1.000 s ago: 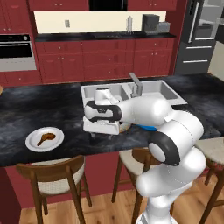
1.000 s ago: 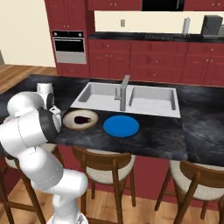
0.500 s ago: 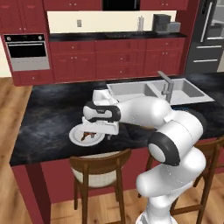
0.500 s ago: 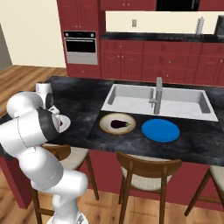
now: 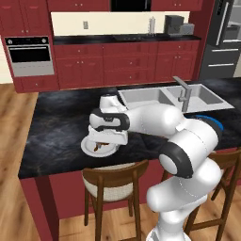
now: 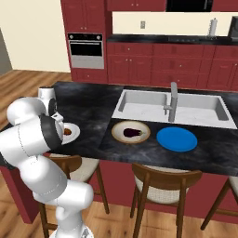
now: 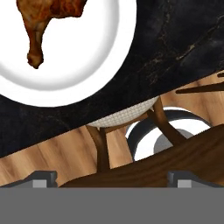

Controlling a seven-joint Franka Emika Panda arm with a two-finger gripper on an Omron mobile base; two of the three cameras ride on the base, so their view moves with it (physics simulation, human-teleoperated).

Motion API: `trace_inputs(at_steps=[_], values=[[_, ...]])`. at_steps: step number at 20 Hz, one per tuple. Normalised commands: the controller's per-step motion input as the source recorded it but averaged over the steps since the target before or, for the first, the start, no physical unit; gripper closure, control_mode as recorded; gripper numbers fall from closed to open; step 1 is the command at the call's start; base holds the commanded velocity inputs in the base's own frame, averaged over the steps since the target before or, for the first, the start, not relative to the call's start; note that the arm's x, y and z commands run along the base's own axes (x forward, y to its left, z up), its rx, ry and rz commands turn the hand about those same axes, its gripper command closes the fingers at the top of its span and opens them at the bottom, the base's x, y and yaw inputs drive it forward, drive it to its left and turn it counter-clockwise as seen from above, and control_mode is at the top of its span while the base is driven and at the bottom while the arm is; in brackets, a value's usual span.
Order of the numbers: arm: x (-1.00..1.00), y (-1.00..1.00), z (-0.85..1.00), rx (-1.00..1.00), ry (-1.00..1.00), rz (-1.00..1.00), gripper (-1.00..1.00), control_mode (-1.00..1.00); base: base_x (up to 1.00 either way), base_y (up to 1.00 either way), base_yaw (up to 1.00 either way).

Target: Pick the chicken drumstick and eggplant from their plates and place them in the bowl. Then put the bowl in the fridge.

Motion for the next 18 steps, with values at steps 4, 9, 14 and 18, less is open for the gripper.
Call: trace_inputs(at_steps=[4, 9, 14, 18], values=[[0.0, 0.0, 0.0, 0.0, 0.0, 0.0, -1.0, 1.0, 0.62, 0.01, 0.02], [0.0, 0.0, 0.0, 0.0, 0.0, 0.0, -1.0, 1.0, 0.76, 0.0, 0.12], [0.0, 0.0, 0.0, 0.0, 0.0, 0.0, -1.0, 1.0, 0.07, 0.01, 0.01], [0.0, 0.0, 0.0, 0.0, 0.0, 0.0, -1.0, 1.0, 0.0, 0.0, 0.0]])
